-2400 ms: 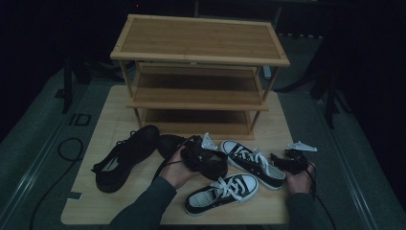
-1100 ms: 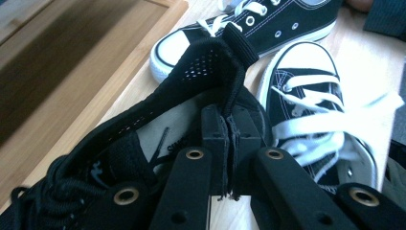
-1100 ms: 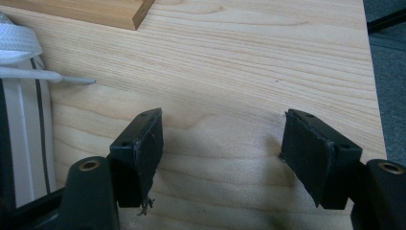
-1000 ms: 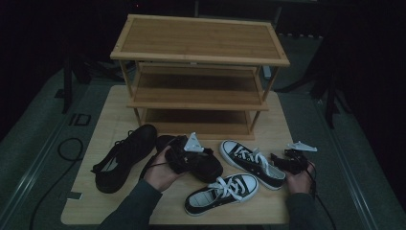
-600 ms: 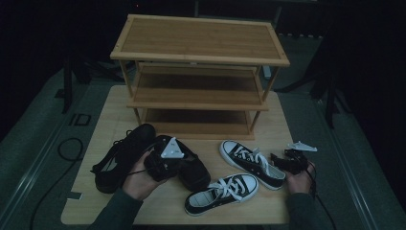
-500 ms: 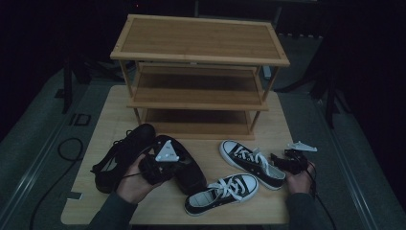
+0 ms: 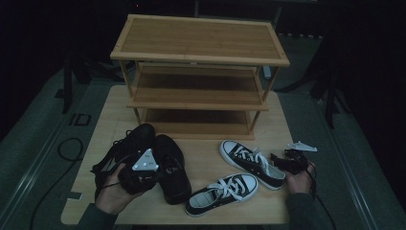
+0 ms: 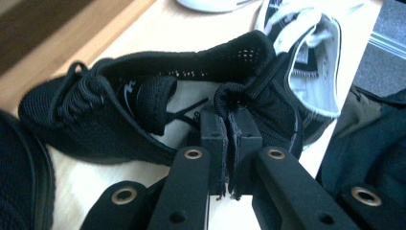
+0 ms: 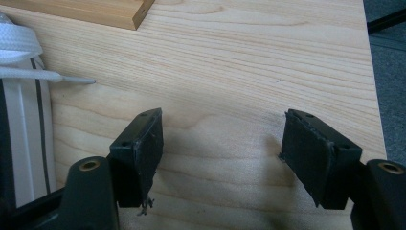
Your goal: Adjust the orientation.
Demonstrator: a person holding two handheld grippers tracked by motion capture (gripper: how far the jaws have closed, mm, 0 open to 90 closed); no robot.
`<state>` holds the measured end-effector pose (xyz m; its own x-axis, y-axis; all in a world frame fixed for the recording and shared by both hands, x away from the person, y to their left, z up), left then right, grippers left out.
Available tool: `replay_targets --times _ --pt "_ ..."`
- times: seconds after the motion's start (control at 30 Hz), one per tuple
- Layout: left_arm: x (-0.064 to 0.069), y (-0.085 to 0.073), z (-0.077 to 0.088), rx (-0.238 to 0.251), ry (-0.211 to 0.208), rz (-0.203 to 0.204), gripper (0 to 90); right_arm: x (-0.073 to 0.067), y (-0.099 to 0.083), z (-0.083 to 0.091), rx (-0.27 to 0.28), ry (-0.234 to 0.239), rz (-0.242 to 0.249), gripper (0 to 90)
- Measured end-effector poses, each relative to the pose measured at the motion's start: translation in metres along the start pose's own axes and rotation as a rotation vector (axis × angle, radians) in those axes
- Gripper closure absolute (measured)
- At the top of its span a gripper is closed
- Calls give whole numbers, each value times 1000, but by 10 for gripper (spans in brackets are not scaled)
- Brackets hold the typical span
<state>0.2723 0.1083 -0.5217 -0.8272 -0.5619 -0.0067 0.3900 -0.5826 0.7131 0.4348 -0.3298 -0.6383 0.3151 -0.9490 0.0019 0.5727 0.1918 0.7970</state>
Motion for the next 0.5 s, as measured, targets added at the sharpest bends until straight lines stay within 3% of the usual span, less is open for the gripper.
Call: replay_targets --times 0.17,0.5 --pt "-2 -22 -1 -45 -2 13 865 0 0 0 0 0 0 305" --pt "1 -36 -2 -80 -26 23 827 0 0 0 2 0 -1 304"
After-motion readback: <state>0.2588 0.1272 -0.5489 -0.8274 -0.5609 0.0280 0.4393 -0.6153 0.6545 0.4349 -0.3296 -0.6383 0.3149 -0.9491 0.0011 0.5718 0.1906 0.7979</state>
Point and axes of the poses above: each handheld gripper's, and its own axes: z roughly backward along the jaws, y roughly out of its top, x roughly to its right, the point moved 10 cm from there along -z, roughly forward along the jaws, and after that the axes turned 4 degrees about x, right-handed, at the moved point
